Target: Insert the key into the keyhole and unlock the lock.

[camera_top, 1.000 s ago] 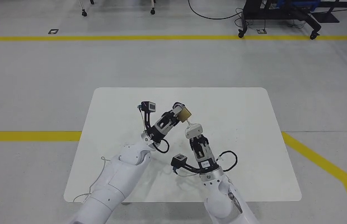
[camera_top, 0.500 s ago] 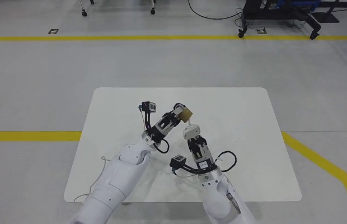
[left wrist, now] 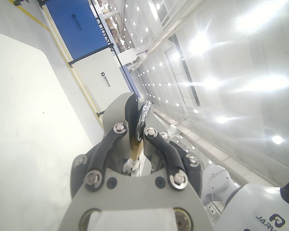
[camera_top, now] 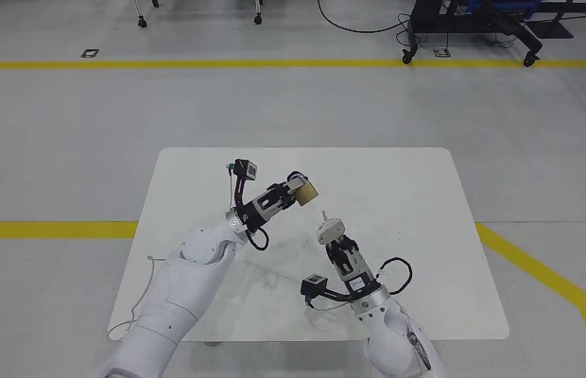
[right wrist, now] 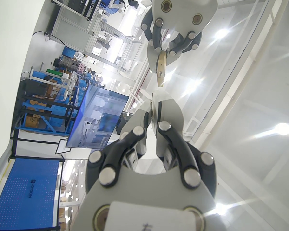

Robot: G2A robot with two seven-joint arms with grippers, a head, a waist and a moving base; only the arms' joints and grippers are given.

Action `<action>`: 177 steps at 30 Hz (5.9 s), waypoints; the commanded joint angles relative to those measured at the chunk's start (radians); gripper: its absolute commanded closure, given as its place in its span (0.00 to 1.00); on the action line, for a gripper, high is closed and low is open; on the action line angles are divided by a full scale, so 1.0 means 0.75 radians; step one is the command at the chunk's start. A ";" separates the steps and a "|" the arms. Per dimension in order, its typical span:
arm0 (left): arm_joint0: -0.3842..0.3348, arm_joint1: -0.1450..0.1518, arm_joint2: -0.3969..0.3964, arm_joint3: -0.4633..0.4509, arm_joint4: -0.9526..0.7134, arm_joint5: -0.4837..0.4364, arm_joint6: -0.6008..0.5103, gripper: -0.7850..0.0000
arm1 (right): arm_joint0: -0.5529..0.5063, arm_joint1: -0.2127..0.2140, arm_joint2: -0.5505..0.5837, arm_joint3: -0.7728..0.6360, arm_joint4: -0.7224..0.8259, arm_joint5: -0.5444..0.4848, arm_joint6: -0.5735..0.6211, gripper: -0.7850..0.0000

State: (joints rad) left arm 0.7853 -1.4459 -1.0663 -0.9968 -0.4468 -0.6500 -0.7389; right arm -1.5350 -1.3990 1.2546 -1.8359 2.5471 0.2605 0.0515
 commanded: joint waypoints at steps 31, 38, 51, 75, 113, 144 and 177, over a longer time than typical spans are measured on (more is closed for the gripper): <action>0.032 0.016 0.004 -0.110 0.003 0.354 -0.121 1.00 | -0.065 0.012 0.050 -0.136 0.277 -0.124 -0.313 1.00; 0.035 0.017 0.006 -0.122 0.017 0.352 -0.124 1.00 | -0.062 0.010 0.044 -0.134 0.259 -0.141 -0.290 1.00; 0.043 0.022 -0.005 -0.125 0.035 0.348 -0.118 1.00 | -0.060 0.009 0.036 -0.132 0.257 -0.140 -0.278 1.00; 0.043 0.025 0.002 -0.130 0.070 0.352 -0.133 1.00 | -0.044 0.003 0.020 -0.124 0.247 -0.195 -0.265 1.00; 0.067 0.040 -0.015 -0.179 0.125 0.381 -0.090 1.00 | -0.072 0.005 0.045 -0.154 0.302 -0.180 -0.321 0.93; 0.060 0.044 -0.053 -0.116 0.100 0.344 -0.010 1.00 | -0.072 -0.004 0.085 -0.075 -0.324 -0.167 0.302 0.00; 0.060 0.044 -0.053 -0.116 0.100 0.344 -0.010 1.00 | 0.064 0.094 0.145 -0.177 -2.224 -0.066 0.536 0.00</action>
State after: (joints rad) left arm 0.8301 -1.4129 -1.1057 -1.0836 -0.3719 -0.3919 -0.7467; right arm -1.4877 -1.3351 1.3667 -1.9683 1.0336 0.2011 0.4332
